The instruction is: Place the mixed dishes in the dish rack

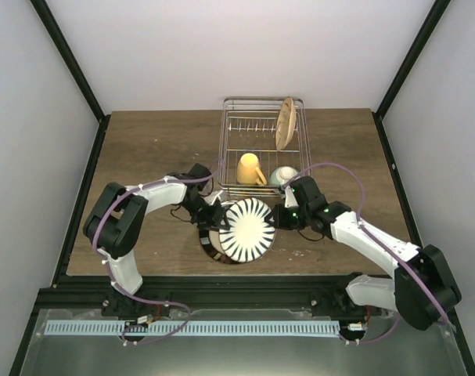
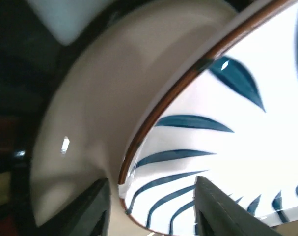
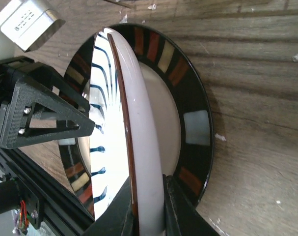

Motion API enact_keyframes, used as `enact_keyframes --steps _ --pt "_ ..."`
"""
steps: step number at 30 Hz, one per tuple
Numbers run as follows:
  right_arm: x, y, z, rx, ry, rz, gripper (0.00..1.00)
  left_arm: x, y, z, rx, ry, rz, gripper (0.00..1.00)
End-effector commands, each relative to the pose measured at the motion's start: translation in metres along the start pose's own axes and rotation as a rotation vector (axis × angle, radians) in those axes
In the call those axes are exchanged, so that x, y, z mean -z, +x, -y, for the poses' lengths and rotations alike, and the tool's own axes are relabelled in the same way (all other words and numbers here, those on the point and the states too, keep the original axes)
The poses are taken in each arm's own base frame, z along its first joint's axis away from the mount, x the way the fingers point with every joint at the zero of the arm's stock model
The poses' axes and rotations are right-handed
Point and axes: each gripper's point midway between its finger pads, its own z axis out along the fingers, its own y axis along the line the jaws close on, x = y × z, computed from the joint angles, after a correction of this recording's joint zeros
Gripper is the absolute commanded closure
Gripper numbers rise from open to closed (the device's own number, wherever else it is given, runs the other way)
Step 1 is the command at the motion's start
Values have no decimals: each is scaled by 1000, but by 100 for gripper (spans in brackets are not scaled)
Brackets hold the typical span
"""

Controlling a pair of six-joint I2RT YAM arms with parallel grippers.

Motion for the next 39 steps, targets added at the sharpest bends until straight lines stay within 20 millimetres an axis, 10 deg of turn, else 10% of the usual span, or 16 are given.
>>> enact_keyframes --steps 1,10,17,25,39 --pt "24 -3 -15 44 21 6 99 -5 13 -15 -5 -76 -15 45" --pt "45 6 -16 31 50 0 99 32 31 -8 -40 -142 80 32" --pt "77 -15 -44 87 23 70 99 110 6 9 -131 -242 463 28" --pt "125 -61 -109 283 -111 235 99 157 -13 -1 -73 -342 604 28" --pt "191 -201 -118 359 227 808 99 150 -20 -13 -60 -357 597 27"
